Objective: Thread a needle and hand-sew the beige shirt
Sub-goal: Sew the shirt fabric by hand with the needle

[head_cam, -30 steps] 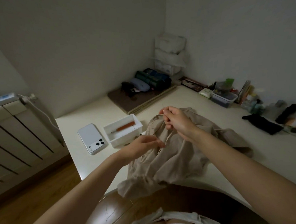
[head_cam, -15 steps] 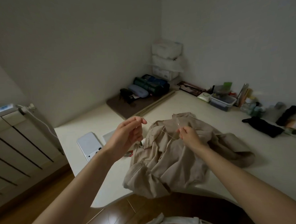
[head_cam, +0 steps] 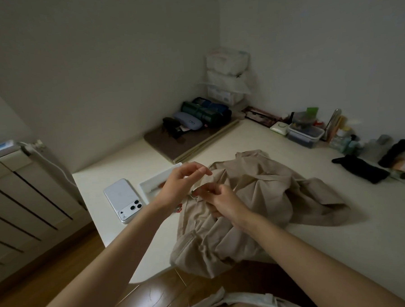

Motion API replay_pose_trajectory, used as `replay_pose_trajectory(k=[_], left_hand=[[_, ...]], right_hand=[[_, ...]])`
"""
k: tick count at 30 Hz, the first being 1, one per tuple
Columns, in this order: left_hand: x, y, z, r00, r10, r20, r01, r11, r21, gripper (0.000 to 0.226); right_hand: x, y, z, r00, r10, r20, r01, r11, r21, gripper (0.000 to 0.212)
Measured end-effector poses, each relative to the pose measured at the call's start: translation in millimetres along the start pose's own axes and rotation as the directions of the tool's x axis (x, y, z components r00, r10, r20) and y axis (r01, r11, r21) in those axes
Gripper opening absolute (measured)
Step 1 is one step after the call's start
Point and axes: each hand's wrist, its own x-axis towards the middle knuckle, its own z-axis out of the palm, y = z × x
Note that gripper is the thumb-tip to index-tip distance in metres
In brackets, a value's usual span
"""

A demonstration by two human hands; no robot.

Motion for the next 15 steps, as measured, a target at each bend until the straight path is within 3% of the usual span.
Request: replay_pose_trajectory(k=[3, 8, 11, 15], left_hand=[[-1, -6, -2, 1.0, -0.012, 0.0, 0.012, 1.0, -0.003, 0.018], [-9, -36, -1, 0.934, -0.315, 0.168, 0.291, 0.945, 0.151, 0.041], [-17, -47, 8, 0.899, -0.368, 0.239, 0.298, 0.912, 0.283, 0.051], [-20, -60, 13, 0.923, -0.331, 0.195, 0.228, 0.882, 0.413, 0.044]], right_hand=[[4, 0, -4, 0.997, -0.026, -0.079, 0.023, 0.999, -0.033, 0.018], [14, 1, -26, 0.961, -0.05, -0.272, 0.031, 0.997, -0.074, 0.017], [18, 2, -36, 0.934, -0.072, -0.35, 0.035, 0.993, -0.111, 0.017], [27, 15, -48, 0.883, -0.089, -0.46, 0.01, 0.985, -0.171, 0.022]])
